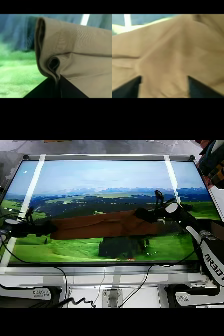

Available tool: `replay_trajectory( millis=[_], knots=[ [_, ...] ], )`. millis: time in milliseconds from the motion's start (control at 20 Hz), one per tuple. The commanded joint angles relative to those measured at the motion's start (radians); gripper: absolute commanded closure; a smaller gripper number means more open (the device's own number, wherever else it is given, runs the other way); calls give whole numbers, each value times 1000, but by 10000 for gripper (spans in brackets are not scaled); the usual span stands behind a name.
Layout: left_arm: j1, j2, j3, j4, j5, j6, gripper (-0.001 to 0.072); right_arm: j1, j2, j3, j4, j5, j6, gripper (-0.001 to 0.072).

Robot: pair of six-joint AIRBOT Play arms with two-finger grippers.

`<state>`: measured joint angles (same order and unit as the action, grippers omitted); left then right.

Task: Fold the clothes and pants, and hang the long-sleeved shirts on hangers.

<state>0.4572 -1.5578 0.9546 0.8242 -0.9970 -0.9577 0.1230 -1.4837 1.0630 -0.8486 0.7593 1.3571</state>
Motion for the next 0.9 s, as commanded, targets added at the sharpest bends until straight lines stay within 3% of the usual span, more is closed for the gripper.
replay_trajectory(
  millis=[0, 50, 100, 200, 350, 700, 850],
  knots=[
    [-53, 34, 117, -40, -129, 19, 692, 82, -1, 78, 6, -69, -51, 454],
    [-73, 65, 170, -40, -194, 14, 692, 121, -1, 103, 6, -121, -51, 640],
    [-92, 100, 218, -40, -256, -1, 692, 159, -2, 122, 5, -173, -51, 697],
    [-135, 192, 306, -42, -364, -63, 692, 240, -20, 162, 6, -233, -48, 698],
    [-165, 340, 344, -87, -398, -200, 691, 358, -105, 236, 7, -235, 5, 698],
    [-163, 531, 344, -130, -380, -207, 691, 644, -414, 523, 18, -194, 175, 698],
    [-164, 529, 344, -130, -376, -206, 691, 689, -452, 590, 1, -193, 179, 697]
  ],
)
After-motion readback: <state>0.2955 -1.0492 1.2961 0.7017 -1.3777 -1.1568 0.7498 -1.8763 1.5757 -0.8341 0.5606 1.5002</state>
